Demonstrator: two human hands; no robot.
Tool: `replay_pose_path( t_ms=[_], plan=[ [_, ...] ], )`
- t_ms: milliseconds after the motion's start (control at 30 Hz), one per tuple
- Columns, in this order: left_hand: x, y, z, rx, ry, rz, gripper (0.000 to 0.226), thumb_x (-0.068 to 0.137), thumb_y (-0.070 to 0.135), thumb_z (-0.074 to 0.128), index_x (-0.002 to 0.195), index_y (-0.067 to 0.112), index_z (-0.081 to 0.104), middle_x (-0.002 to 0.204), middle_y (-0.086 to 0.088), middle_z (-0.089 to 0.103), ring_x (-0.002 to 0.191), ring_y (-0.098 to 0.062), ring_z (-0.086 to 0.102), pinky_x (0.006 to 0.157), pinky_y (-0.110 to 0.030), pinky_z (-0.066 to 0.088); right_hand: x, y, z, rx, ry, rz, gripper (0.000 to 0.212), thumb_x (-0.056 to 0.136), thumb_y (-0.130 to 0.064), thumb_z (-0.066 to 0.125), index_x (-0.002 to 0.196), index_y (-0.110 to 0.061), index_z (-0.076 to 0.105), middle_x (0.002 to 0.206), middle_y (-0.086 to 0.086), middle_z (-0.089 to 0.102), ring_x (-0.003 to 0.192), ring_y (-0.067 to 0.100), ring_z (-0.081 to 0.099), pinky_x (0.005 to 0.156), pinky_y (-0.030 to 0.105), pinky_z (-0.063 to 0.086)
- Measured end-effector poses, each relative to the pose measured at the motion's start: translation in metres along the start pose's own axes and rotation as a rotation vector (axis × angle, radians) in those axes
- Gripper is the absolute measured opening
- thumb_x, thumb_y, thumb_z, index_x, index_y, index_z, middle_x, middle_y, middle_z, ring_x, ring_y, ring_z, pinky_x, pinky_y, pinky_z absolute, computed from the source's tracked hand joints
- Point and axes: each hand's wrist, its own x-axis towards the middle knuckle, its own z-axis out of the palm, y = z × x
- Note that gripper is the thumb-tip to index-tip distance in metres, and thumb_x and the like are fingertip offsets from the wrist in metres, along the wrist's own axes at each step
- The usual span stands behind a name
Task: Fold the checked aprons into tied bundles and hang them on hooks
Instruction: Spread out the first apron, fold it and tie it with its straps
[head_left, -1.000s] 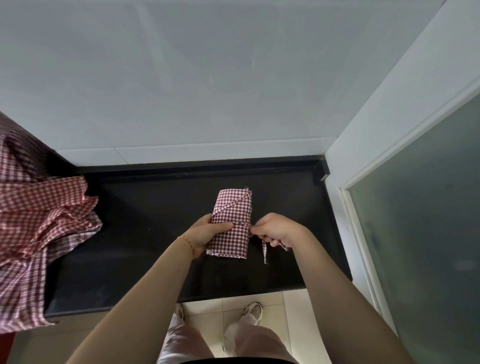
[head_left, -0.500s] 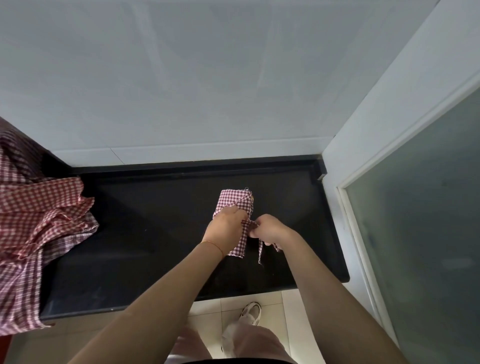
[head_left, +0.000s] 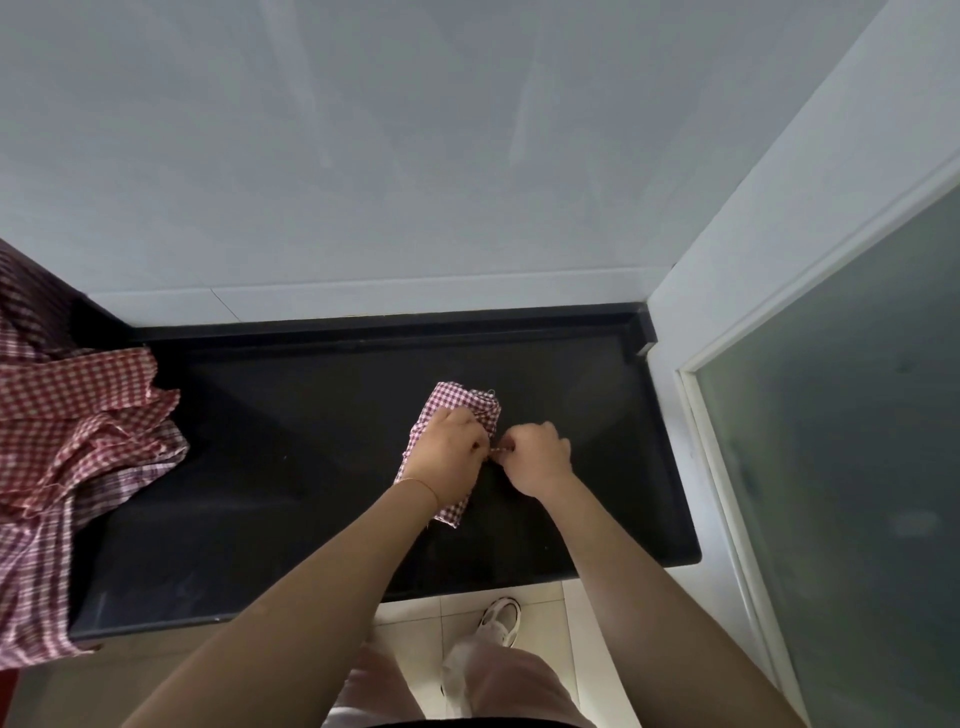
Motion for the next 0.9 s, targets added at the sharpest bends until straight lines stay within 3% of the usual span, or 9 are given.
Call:
replay_pose_path(
  t_ms=[100,200,300,500,600,733,833,900],
  plan=[
    [0.002,-0.005,-0.001,-0.141,0.032,-0.137,0.009,0.098,0.025,0.057,0.1,0.024,0.066,0.107,0.01,0.054,0.105,-0.01,0.046,0.093,-0.026,0.044,0.005,0.005,-0.004,0.07,0.164,0.053,0.012,0.098,-0.027,0.057,0.087,-0.027,0.062,0.088,-0.007,0.061,0.096,0.016,0.057,0.095,0.038,0.043],
    [0.005,-0.006,0.002,-0.119,-0.012,-0.16,0.014,0.097,0.03,0.06,0.105,0.022,0.067,0.109,0.009,0.053,0.108,-0.01,0.044,0.093,-0.025,0.041,0.01,0.01,-0.015,0.229,0.031,0.076,0.016,0.097,-0.029,0.061,0.083,-0.021,0.064,0.082,-0.003,0.064,0.078,0.014,0.061,0.085,0.037,0.054],
    [0.009,-0.002,0.005,-0.171,0.029,-0.218,0.02,0.099,0.03,0.058,0.104,0.016,0.071,0.109,0.004,0.056,0.107,-0.013,0.045,0.091,-0.026,0.042,0.002,0.021,-0.034,0.341,-0.095,0.067,0.017,0.097,-0.026,0.061,0.092,-0.011,0.068,0.083,0.004,0.064,0.074,0.016,0.059,0.074,0.031,0.051],
    [0.015,0.003,-0.008,-0.584,-0.057,-0.487,0.027,0.102,0.034,0.051,0.097,0.019,0.072,0.087,0.0,0.065,0.073,-0.009,0.055,0.06,-0.02,0.038,-0.02,0.027,-0.052,0.461,-0.13,-0.016,0.01,0.097,-0.024,0.061,0.091,-0.02,0.068,0.081,-0.002,0.063,0.07,0.008,0.058,0.066,0.023,0.045],
    [0.014,0.007,-0.011,-0.598,-0.081,-0.497,0.033,0.106,0.032,0.041,0.103,0.019,0.071,0.09,0.002,0.066,0.076,-0.01,0.057,0.064,-0.024,0.044,-0.026,0.012,-0.052,0.433,-0.116,-0.117,0.017,0.099,-0.028,0.058,0.088,-0.021,0.067,0.078,-0.004,0.064,0.066,0.006,0.058,0.063,0.022,0.045],
    [0.014,0.01,-0.006,-0.445,-0.09,-0.372,0.037,0.104,0.024,0.045,0.1,-0.002,0.07,0.099,-0.022,0.07,0.095,-0.037,0.063,0.086,-0.043,0.048,-0.02,-0.011,-0.051,0.409,0.01,-0.223,0.022,0.1,-0.026,0.054,0.086,-0.013,0.066,0.082,0.001,0.064,0.074,0.013,0.059,0.072,0.031,0.049],
    [0.014,0.004,-0.001,-0.367,-0.115,-0.321,0.031,0.101,0.021,0.048,0.101,-0.001,0.07,0.099,-0.022,0.069,0.086,-0.03,0.058,0.088,-0.045,0.049,-0.011,-0.023,-0.048,0.323,0.039,-0.28,0.027,0.099,-0.028,0.057,0.088,-0.006,0.069,0.09,0.008,0.064,0.082,0.018,0.061,0.075,0.032,0.049],
    [0.015,0.003,0.001,-0.328,-0.158,-0.289,0.026,0.1,0.02,0.046,0.1,0.008,0.069,0.097,-0.013,0.068,0.091,-0.024,0.059,0.092,-0.047,0.048,-0.006,-0.029,-0.046,0.291,0.046,-0.303,0.027,0.098,-0.027,0.058,0.087,-0.006,0.069,0.098,0.006,0.062,0.092,0.017,0.061,0.076,0.025,0.046]
  ],
)
